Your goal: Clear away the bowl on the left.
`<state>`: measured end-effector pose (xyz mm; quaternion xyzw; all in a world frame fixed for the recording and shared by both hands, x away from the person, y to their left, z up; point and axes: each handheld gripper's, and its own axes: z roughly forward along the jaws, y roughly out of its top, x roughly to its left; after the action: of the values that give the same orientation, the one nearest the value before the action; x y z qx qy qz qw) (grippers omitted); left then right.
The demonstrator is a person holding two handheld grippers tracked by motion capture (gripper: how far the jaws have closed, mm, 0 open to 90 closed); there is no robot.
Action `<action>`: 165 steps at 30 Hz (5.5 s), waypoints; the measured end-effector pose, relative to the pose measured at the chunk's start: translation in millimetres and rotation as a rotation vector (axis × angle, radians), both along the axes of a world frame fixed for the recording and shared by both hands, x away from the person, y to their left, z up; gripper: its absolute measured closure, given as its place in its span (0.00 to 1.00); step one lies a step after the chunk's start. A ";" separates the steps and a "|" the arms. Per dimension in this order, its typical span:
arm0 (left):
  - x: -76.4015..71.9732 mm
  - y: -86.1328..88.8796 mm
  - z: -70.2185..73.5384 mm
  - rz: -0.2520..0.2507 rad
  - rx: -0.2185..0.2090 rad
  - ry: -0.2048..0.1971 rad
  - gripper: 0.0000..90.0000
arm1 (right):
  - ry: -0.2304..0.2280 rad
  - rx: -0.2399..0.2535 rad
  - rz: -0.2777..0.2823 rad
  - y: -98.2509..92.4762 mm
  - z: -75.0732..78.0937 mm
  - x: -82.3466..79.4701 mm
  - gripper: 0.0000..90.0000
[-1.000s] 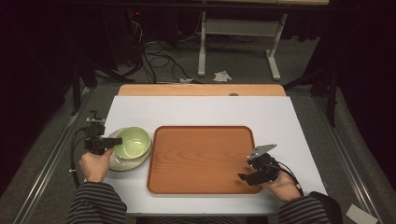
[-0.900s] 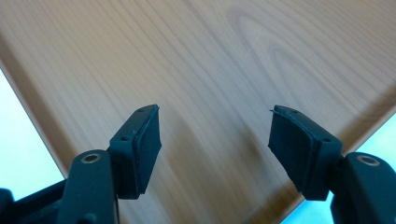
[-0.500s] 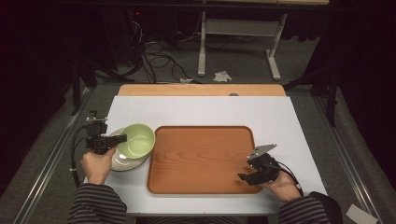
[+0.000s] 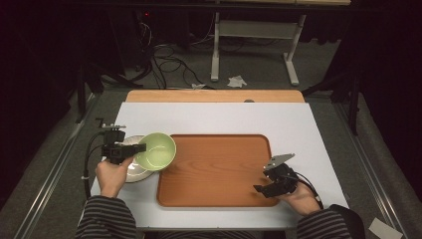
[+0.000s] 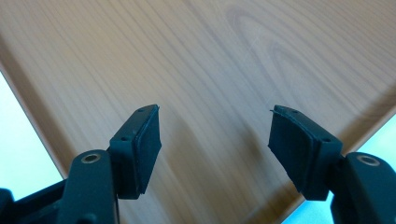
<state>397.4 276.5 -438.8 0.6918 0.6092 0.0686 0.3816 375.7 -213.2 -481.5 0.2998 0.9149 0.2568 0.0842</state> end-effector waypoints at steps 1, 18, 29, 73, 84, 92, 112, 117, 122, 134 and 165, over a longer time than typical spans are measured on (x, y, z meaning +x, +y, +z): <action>0.1 -1.0 0.4 -0.003 0.003 0.002 0.92 | 0.000 0.000 0.000 0.1 0.0 -0.1 0.39; 1.1 -19.3 4.0 -0.068 0.003 -0.008 0.92 | -0.002 -0.001 -0.001 0.0 0.2 -0.3 0.39; 1.8 -31.3 4.4 -0.113 0.010 0.000 0.92 | -0.004 0.000 0.000 -0.2 0.3 -0.3 0.39; 15.9 -78.7 6.3 -0.251 0.012 0.016 0.92 | -0.015 0.001 -0.007 -2.6 1.4 0.1 0.40; 24.8 -103.1 4.7 -0.308 0.016 0.024 0.92 | -0.020 0.006 -0.008 -3.4 1.9 -0.1 0.40; 29.0 -110.8 1.1 -0.322 0.016 0.035 0.92 | -0.019 0.007 -0.011 -3.2 1.6 0.2 0.40; 35.0 -136.4 -4.1 -0.370 0.029 0.047 0.92 | -0.016 0.010 -0.012 -3.0 1.5 0.1 0.40; 35.5 -147.1 -6.3 -0.377 0.030 0.042 0.92 | -0.011 0.009 -0.011 -2.8 1.5 -0.3 0.40; 38.6 -157.9 -7.2 -0.397 0.024 0.045 0.92 | -0.013 0.010 -0.007 -3.1 1.4 0.3 0.40; 48.2 -189.8 -10.0 -0.441 0.039 0.048 0.92 | -0.015 0.009 -0.011 -3.5 2.2 -0.4 0.40; 70.4 -195.0 -35.2 -0.384 0.081 0.105 0.91 | -0.016 0.009 0.005 -3.2 1.5 -0.3 0.40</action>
<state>467.8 81.6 -474.1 0.8126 0.4819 -0.0173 0.3274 375.4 -216.4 -480.0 0.2960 0.9137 0.2637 0.0897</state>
